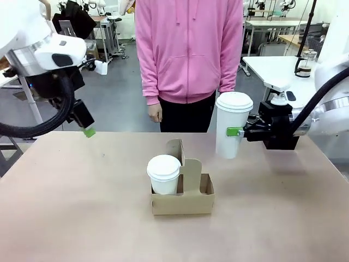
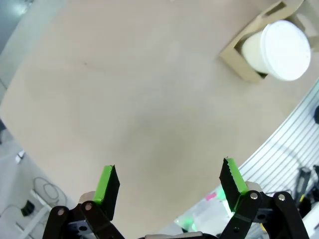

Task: Pour a drink into a cup and package it in a carrier.
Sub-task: Insert the held 600 ml Paper Cup into the Cup Carrier.

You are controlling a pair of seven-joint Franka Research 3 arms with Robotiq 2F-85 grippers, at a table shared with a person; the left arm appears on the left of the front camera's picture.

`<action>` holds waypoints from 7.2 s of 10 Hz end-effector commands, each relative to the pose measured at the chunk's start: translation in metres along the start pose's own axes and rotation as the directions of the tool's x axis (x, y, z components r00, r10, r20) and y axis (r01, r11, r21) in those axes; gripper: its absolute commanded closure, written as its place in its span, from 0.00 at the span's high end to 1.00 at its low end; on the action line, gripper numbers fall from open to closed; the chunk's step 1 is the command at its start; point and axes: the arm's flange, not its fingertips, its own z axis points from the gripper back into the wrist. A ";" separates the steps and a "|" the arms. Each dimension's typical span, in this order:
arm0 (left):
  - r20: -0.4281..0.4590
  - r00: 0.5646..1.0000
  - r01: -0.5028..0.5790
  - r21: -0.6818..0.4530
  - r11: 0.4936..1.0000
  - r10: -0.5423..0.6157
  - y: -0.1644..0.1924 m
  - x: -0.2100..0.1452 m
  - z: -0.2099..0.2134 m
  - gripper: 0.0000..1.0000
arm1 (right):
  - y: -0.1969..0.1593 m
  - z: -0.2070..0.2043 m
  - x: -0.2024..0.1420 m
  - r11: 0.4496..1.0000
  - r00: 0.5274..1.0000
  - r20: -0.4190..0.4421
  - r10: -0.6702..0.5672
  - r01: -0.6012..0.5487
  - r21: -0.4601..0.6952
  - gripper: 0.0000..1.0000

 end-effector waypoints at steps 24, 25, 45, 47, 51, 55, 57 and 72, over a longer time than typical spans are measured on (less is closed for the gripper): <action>0.279 0.942 0.207 -0.041 0.978 -0.188 0.089 -0.072 -0.077 1.00 | -0.014 -0.082 -0.129 0.941 0.999 -0.016 -0.039 0.042 0.337 0.80; 0.279 0.942 0.207 -0.041 0.978 -0.188 0.089 -0.072 -0.077 1.00 | -0.014 -0.083 -0.133 0.941 0.999 -0.023 -0.034 0.040 0.337 0.80; 0.279 0.942 0.207 -0.041 0.978 -0.188 0.089 -0.072 -0.077 1.00 | 0.004 0.104 -0.019 0.985 0.950 -0.300 -0.087 0.037 -0.169 1.00; 0.279 0.942 0.207 -0.041 0.978 -0.188 0.089 -0.072 -0.077 1.00 | 0.030 0.158 0.012 0.927 0.905 -0.335 -0.263 0.141 -0.347 1.00; 0.279 0.942 0.207 -0.041 0.978 -0.188 0.089 -0.072 -0.077 1.00 | 0.083 0.211 0.030 0.731 0.837 -0.308 -0.451 0.149 -0.666 1.00; 0.279 0.942 0.207 -0.041 0.978 -0.188 0.089 -0.072 -0.077 1.00 | 0.083 0.219 0.012 0.642 0.808 -0.326 -0.491 0.082 -0.762 1.00; 0.279 0.942 0.207 -0.041 0.978 -0.188 0.089 -0.072 -0.077 1.00 | 0.089 0.231 0.017 0.680 0.831 -0.316 -0.458 0.098 -0.726 1.00; 0.279 0.942 0.207 -0.041 0.978 -0.188 0.089 -0.072 -0.077 1.00 | 0.089 0.231 0.017 0.680 0.831 -0.316 -0.458 0.098 -0.726 1.00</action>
